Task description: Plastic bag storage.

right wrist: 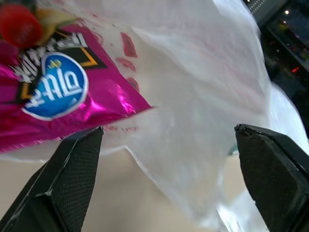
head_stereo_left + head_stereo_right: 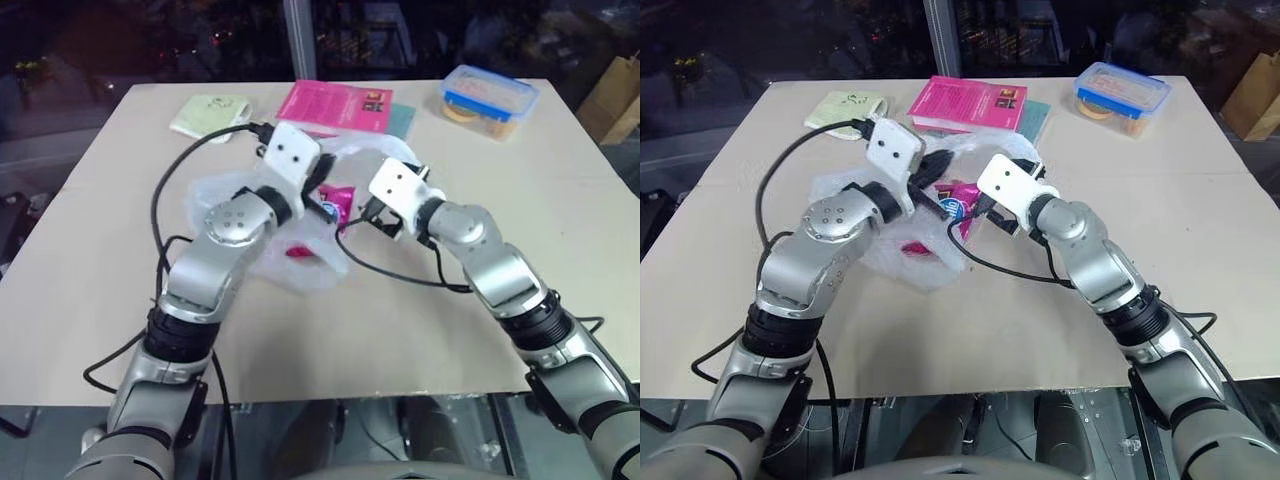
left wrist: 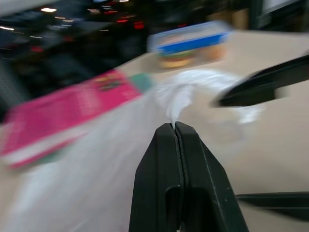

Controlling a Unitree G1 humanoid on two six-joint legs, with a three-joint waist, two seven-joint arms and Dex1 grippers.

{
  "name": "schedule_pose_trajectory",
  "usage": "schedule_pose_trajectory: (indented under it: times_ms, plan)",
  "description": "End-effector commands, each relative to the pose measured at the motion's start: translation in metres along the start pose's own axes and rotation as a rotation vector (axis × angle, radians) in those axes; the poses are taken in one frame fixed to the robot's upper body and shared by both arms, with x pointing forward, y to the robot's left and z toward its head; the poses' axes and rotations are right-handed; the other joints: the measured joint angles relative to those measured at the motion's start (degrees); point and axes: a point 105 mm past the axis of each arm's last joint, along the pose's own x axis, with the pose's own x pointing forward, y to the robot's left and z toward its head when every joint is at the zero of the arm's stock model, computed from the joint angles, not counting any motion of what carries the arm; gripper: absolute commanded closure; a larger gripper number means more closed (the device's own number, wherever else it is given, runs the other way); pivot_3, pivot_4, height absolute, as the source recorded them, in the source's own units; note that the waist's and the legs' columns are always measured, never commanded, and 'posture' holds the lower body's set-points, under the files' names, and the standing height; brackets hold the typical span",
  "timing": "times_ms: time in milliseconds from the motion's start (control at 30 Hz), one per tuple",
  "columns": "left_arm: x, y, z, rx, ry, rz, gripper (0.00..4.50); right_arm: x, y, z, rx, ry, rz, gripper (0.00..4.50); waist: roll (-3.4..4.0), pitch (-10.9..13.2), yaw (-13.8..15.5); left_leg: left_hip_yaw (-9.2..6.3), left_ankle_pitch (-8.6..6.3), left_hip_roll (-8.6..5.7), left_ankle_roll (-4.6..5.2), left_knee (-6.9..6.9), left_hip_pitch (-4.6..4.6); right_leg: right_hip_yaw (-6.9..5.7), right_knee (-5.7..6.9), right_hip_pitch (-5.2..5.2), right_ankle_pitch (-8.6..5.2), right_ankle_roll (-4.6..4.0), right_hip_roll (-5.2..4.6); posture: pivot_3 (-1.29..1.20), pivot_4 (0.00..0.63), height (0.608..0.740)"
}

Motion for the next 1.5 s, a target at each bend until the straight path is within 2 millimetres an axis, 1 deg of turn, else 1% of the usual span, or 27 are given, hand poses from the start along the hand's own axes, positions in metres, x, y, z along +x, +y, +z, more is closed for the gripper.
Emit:
schedule_pose_trajectory:
  times_ms: [33, 133, 200, 300, 333, 400, 467, 500, 600, 667, 700, 733, 767, 833, 867, 900, 967, 1033, 1067, 1133, 1233, 1333, 1400, 1467, 1500]
  plan:
    - [0.001, -0.006, 0.009, 0.018, -0.047, 0.026, 4.5, -0.002, -0.005, 0.015, -0.033, -0.052, -0.028, 0.07, 0.0, 0.0, 0.04, 0.0, 0.0, 0.0, 0.0, 0.0, 0.0, 0.0, 0.0, 0.0, 0.0, 0.0, 0.0, 0.0, 0.15, 0.74]
    - [0.003, -0.007, 0.005, -0.022, -0.037, 0.049, 4.5, -0.002, -0.002, 0.014, -0.045, -0.048, -0.02, 0.07, 0.0, 0.0, 0.08, 0.0, 0.0, -0.02, 0.0, 0.01, -0.01, 0.0, -0.01, 0.01, 0.0, 0.0, -0.02, 0.0, 0.15, 0.74]
    - [0.001, 0.006, -0.001, -0.114, -0.023, 0.098, 4.5, -0.005, -0.006, 0.014, 0.011, -0.054, -0.031, 0.07, 0.0, 0.0, 0.04, -0.01, 0.0, -0.01, 0.0, 0.01, -0.01, 0.0, -0.01, 0.0, 0.0, 0.0, -0.02, 0.0, 0.15, 0.74]
    - [-0.003, 0.023, -0.005, -0.252, -0.031, 0.156, 4.5, -0.017, -0.014, 0.009, 0.12, -0.072, -0.043, 0.07, 0.0, 0.0, -0.07, -0.03, 0.0, 0.02, 0.0, 0.0, 0.0, 0.0, 0.02, -0.01, 0.0, 0.0, 0.02, 0.0, 0.15, 0.74]
    - [-0.005, 0.025, -0.006, -0.273, -0.03, 0.158, 4.5, -0.022, -0.016, 0.007, 0.141, -0.072, -0.043, 0.07, 0.0, 0.0, -0.04, -0.04, 0.0, 0.02, 0.0, 0.01, -0.01, -0.01, 0.02, -0.01, 0.0, 0.0, 0.02, 0.0, 0.15, 0.74]
    - [-0.01, 0.025, -0.004, -0.342, -0.046, 0.105, 4.5, -0.035, -0.022, 0.001, 0.172, -0.074, -0.043, 0.07, 0.0, 0.0, 0.05, -0.03, 0.0, 0.01, 0.0, 0.02, -0.01, -0.01, 0.02, 0.0, 0.0, 0.0, 0.01, 0.0, 0.15, 0.74]
    - [-0.017, 0.028, 0.0, -0.361, -0.065, 0.082, 4.02, -0.05, -0.024, 0.002, 0.235, -0.11, -0.017, 0.0, 0.0, 0.0, 0.15, -0.02, -0.01, 0.0, 0.01, 0.02, -0.01, -0.01, 0.01, 0.01, 0.0, 0.0, -0.01, 0.0, 0.15, 0.74]
    - [-0.02, 0.028, 0.003, -0.371, -0.078, 0.062, 3.86, -0.057, -0.027, 0.002, 0.27, -0.116, -0.024, 0.0, 0.0, 0.0, 0.15, -0.03, -0.02, 0.0, 0.03, 0.02, -0.02, -0.01, 0.0, 0.01, 0.0, 0.0, -0.01, 0.0, 0.15, 0.74]
    - [-0.03, 0.024, 0.017, -0.468, -0.132, -0.026, 2.51, -0.068, -0.043, -0.012, 0.322, -0.07, -0.087, 0.0, 0.0, 0.0, 0.07, -0.03, -0.04, 0.0, 0.06, 0.03, -0.02, -0.01, 0.01, 0.01, 0.0, 0.01, 0.0, 0.0, 0.15, 0.74]
    - [-0.04, 0.024, 0.024, -0.55, -0.149, -0.081, 1.56, -0.069, -0.062, -0.023, 0.387, -0.043, -0.169, 0.0, 0.0, 0.0, 0.06, -0.02, -0.09, 0.01, 0.15, 0.04, 0.0, -0.01, 0.02, 0.03, 0.0, 0.01, -0.01, 0.0, 0.15, 0.74]
    - [-0.045, 0.024, 0.027, -0.582, -0.157, -0.102, 1.56, -0.07, -0.072, -0.028, 0.432, -0.035, -0.222, 0.0, 0.0, 0.0, -0.1, -0.01, -0.09, 0.01, 0.15, 0.04, 0.01, -0.01, 0.03, 0.02, 0.0, 0.01, 0.0, 0.0, 0.15, 0.74]
    - [-0.048, 0.024, 0.029, -0.602, -0.16, -0.115, 1.56, -0.07, -0.078, -0.03, 0.462, -0.03, -0.254, 0.0, 0.0, 0.0, -0.17, 0.01, -0.09, 0.03, 0.14, 0.05, 0.04, 0.0, 0.06, 0.02, 0.0, 0.01, 0.01, 0.0, 0.15, 0.74]
    - [-0.051, 0.025, 0.031, -0.617, -0.158, -0.13, 1.56, -0.069, -0.084, -0.033, 0.486, -0.025, -0.277, 0.0, 0.01, 0.0, -0.15, 0.0, -0.08, 0.04, 0.13, 0.05, 0.04, 0.0, 0.09, 0.02, 0.0, 0.0, 0.02, 0.0, 0.15, 0.74]
    - [-0.058, 0.028, 0.035, -0.654, -0.159, -0.15, 1.56, -0.063, -0.072, -0.02, 0.467, -0.072, -0.152, 0.0, 0.01, 0.0, -0.15, 0.0, -0.06, 0.05, 0.1, 0.05, 0.04, 0.0, 0.11, 0.01, 0.0, 0.0, 0.04, 0.0, 0.15, 0.74]
    - [-0.06, 0.033, 0.037, -0.681, -0.168, -0.138, 1.56, -0.061, -0.076, -0.017, 0.474, -0.08, -0.162, 0.0, 0.01, 0.0, -0.21, 0.03, -0.06, 0.05, 0.09, 0.05, 0.04, 0.0, 0.11, 0.01, 0.0, 0.0, 0.04, 0.0, 0.15, 0.74]
    - [-0.062, 0.04, 0.038, -0.723, -0.183, -0.116, 1.56, -0.058, -0.082, -0.021, 0.478, -0.068, -0.204, 0.0, 0.01, 0.0, -0.28, 0.02, -0.06, 0.06, 0.1, 0.05, 0.03, 0.0, 0.1, 0.01, 0.0, 0.0, 0.04, 0.0, 0.15, 0.74]
    - [-0.067, 0.044, 0.039, -0.738, -0.181, -0.113, 1.56, -0.054, -0.081, -0.028, 0.423, -0.036, -0.193, 0.0, 0.0, 0.0, -0.16, 0.05, -0.06, 0.06, 0.09, 0.09, 0.03, 0.01, 0.1, 0.02, 0.0, 0.0, 0.02, 0.0, 0.15, 0.74]
    - [-0.077, 0.033, 0.038, -0.665, -0.129, -0.178, 1.56, -0.05, -0.074, -0.029, 0.45, -0.045, -0.154, 0.0, 0.0, 0.0, -0.24, 0.07, -0.02, 0.06, 0.02, 0.1, 0.03, 0.01, 0.09, 0.03, 0.0, 0.0, 0.02, 0.0, 0.15, 0.74]
    - [-0.083, 0.03, 0.04, -0.655, -0.146, -0.197, 1.56, -0.046, -0.072, -0.031, 0.464, -0.046, -0.14, 0.0, 0.02, 0.0, -0.23, 0.09, -0.01, 0.06, 0.01, 0.09, 0.02, 0.02, 0.07, 0.02, 0.0, 0.0, 0.02, 0.0, 0.15, 0.74]
    - [-0.092, 0.027, 0.039, -0.641, -0.136, -0.223, 1.56, -0.04, -0.067, -0.034, 0.454, -0.043, -0.122, 0.0, 0.01, 0.0, -0.23, 0.17, -0.01, 0.06, 0.01, 0.08, 0.02, 0.11, 0.06, 0.01, 0.0, -0.01, 0.02, 0.0, 0.15, 0.74]
    - [-0.107, 0.025, 0.033, -0.664, -0.09, -0.277, 1.56, -0.029, -0.058, -0.035, 0.458, -0.044, -0.065, 0.0, 0.01, 0.0, -0.2, 0.2, -0.01, 0.09, 0.01, 0.07, 0.04, 0.15, 0.08, 0.0, 0.0, -0.02, 0.04, 0.0, 0.15, 0.74]
    - [-0.129, 0.009, 0.025, -0.644, 0.003, -0.358, 0.83, -0.009, -0.048, -0.037, 0.478, -0.029, -0.021, 0.0, 0.02, 0.0, -0.5, 0.29, -0.05, 0.15, 0.06, 0.06, 0.09, 0.21, 0.09, 0.0, 0.02, -0.05, 0.1, 0.0, 0.15, 0.74]
    - [-0.147, -0.01, 0.014, -0.631, 0.107, -0.439, 0.09, 0.005, -0.047, -0.043, 0.495, -0.014, -0.022, 0.0, 0.03, 0.02, -0.97, 0.41, -0.08, 0.2, 0.09, 0.03, 0.13, 0.32, 0.09, -0.02, 0.03, -0.07, 0.15, 0.0, 0.15, 0.74]
    - [-0.165, -0.029, 0.001, -0.654, 0.207, -0.518, 0.09, 0.017, -0.047, -0.047, 0.517, -0.012, -0.025, 0.0, 0.04, 0.03, -1.16, 0.48, -0.08, 0.25, 0.09, -0.02, 0.13, 0.36, 0.02, -0.04, 0.09, -0.16, 0.17, 0.0, 0.15, 0.74]
    - [-0.172, -0.036, -0.006, -0.656, 0.253, -0.529, 0.09, 0.021, -0.048, -0.048, 0.534, -0.017, -0.024, 0.0, 0.07, 0.05, -1.08, 0.49, -0.08, 0.26, 0.09, -0.07, 0.14, 0.37, 0.0, -0.03, 0.1, -0.18, 0.18, 0.0, 0.15, 0.74]
